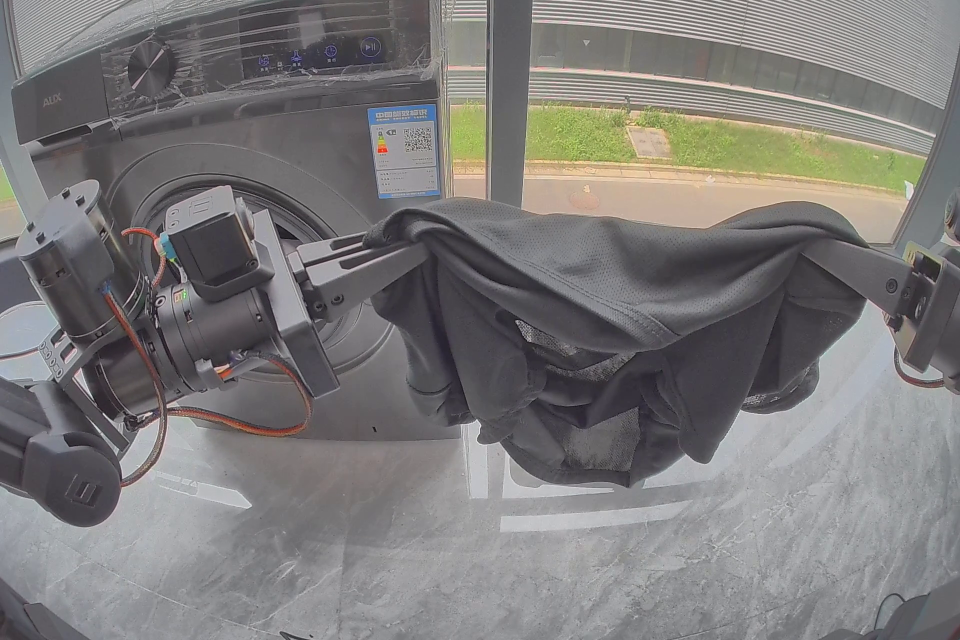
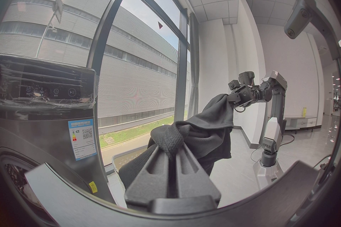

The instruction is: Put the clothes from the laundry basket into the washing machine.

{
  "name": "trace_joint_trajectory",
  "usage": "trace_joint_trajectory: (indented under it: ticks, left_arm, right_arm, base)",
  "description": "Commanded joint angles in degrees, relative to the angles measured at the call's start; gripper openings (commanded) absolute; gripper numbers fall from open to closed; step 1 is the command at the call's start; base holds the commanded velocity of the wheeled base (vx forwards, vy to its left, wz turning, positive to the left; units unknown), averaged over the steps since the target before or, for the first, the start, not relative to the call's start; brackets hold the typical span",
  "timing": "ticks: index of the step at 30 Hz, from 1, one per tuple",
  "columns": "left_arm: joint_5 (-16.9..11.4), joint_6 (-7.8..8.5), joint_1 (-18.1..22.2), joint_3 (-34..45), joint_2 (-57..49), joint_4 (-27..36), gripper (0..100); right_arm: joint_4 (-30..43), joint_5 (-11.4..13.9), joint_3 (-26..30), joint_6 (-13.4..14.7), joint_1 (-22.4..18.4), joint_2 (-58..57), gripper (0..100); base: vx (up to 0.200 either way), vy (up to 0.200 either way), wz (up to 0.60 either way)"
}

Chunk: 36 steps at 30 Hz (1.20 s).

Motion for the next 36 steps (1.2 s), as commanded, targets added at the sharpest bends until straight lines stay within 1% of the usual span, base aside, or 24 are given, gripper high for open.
trace_joint_trajectory:
  ticks: [1,2,3,5,7,8,10,15,20,21,23,24,25,26,27,28,29,30,31,32,35,36]
  left_arm:
    - [-0.1,-0.01,-0.4,-0.4,0.9,0.1,0]
    - [-0.1,-0.01,-1.4,-0.8,1.1,0.1,0]
    - [-0.1,-0.01,-1.7,-1.0,1.2,0.1,0]
    - [-0.1,-0.01,-1.8,-1.8,1.3,0.1,0]
    - [-0.1,-0.1,-1.8,-2.6,1.5,0.1,0]
    - [-0.1,-0.1,-1.8,-2.7,1.5,0.1,0]
    - [-0.1,-0.1,-1.7,-2.7,1.7,0.2,0]
    - [-0.1,-0.1,-1.8,-2.9,1.9,0.3,0]
    - [-0.2,-0.1,-1.9,-3.3,2.6,0.3,0]
    - [-0.2,-0.1,-3.0,-4.1,3.2,0.3,0]
    - [-0.1,-0.1,-3.6,-4.9,3.3,0.4,0]
    - [-0.1,-0.19,-4.4,-6.0,3.5,0.7,0]
    - [-0.1,-0.19,-4.6,-6.5,3.5,1.0,0]
    - [-0.1,-0.19,-5.3,-7.9,3.5,2.4,0]
    - [-0.1,-0.1,-5.5,-8.3,3.5,2.9,0]
    - [-0.1,-0.1,-6.0,-10.0,3.6,4.7,0]
    - [-0.1,-0.1,-6.1,-11.0,3.6,5.4,0]
    - [-0.1,-0.1,-6.1,-11.0,3.6,5.4,0]
    - [0.0,-0.1,-6.4,-12.7,4.4,6.2,0]
    - [0.0,-0.1,-6.6,-13.3,4.7,6.2,0]
    - [0.1,-0.1,-7.0,-14.9,5.7,6.2,0]
    - [0.3,-0.1,-7.7,-15.6,6.3,6.2,0]
  right_arm:
    - [0.0,0.0,0.2,-0.1,-0.3,0.2,100]
    - [0.0,0.0,0.3,-0.2,-1.5,0.3,100]
    - [0.2,-0.1,0.6,-0.3,-2.3,0.7,100]
    - [0.2,-0.2,1.7,-0.8,-5.6,1.7,100]
    - [0.2,-0.3,2.3,-2.1,-9.7,3.1,100]
    - [0.2,-0.3,2.2,-3.0,-11.1,3.7,100]
    - [0.2,-0.4,2.0,-3.4,-12.4,4.1,100]
    - [0.2,-0.4,2.0,-3.6,-12.5,4.2,100]
    - [0.2,0.2,2.0,-3.7,-12.0,4.2,100]
    - [0.2,0.4,2.4,-3.7,-10.8,4.3,100]
    - [0.2,1.2,3.0,-3.7,-10.0,4.6,100]
    - [0.2,2.5,3.8,-3.7,-9.1,5.0,100]
    - [0.2,2.9,3.9,-3.9,-8.9,5.2,100]
    - [0.2,4.4,4.5,-4.7,-7.5,5.6,100]
    - [0.2,4.7,4.7,-5.0,-7.0,6.0,100]
    - [0.2,6.0,5.1,-6.2,-5.2,7.4,100]
    - [0.2,6.6,5.1,-6.9,-4.3,8.4,100]
    - [0.2,6.6,5.1,-6.9,-4.3,8.4,100]
    - [0.1,7.3,4.9,-8.8,-2.3,11.1,100]
    - [0.1,7.6,4.6,-9.4,-1.8,12.3,100]
    - [0.0,8.2,4.0,-10.5,-0.7,15.5,100]
    - [0.0,8.3,3.8,-10.8,-0.2,16.9,100]
  base:
    - [0.0,0.0,0.0]
    - [0.0,0.0,0.0]
    - [0.0,0.0,0.0]
    - [0.0,0.0,0.0]
    - [0.0,0.0,0.0]
    - [0.0,0.0,0.0]
    - [0.0,0.0,0.0]
    - [0.0,0.0,0.0]
    - [0.0,0.0,0.0]
    - [0.0,0.0,0.0]
    - [0.0,0.0,0.0]
    - [0.0,0.0,0.0]
    - [0.0,0.0,0.0]
    - [0.0,0.0,0.0]
    - [0.0,0.0,0.0]
    - [0.0,0.0,0.0]
    - [0.0,0.0,0.0]
    - [0.0,0.0,0.0]
    - [0.0,0.0,0.0]
    - [0.0,0.0,0.0]
    - [0.0,0.0,0.0]
    - [0.0,0.0,0.0]
